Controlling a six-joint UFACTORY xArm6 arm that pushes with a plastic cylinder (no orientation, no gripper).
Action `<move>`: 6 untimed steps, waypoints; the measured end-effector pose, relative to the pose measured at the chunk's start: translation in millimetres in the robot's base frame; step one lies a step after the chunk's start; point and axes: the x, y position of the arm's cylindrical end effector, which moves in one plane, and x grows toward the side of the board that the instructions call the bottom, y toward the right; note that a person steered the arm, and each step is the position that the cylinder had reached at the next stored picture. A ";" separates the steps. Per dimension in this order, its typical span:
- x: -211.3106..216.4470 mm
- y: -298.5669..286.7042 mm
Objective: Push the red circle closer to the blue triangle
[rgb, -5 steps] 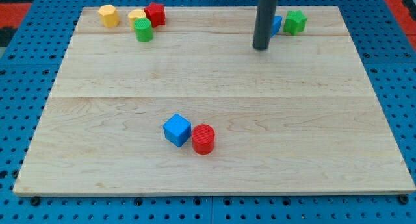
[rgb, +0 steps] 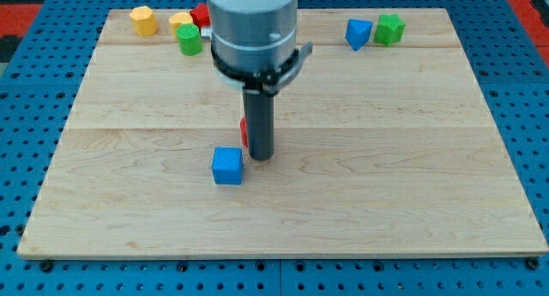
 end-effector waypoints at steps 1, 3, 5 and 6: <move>-43.7 -3.2; -76.9 -41.2; -120.7 5.0; -136.6 84.9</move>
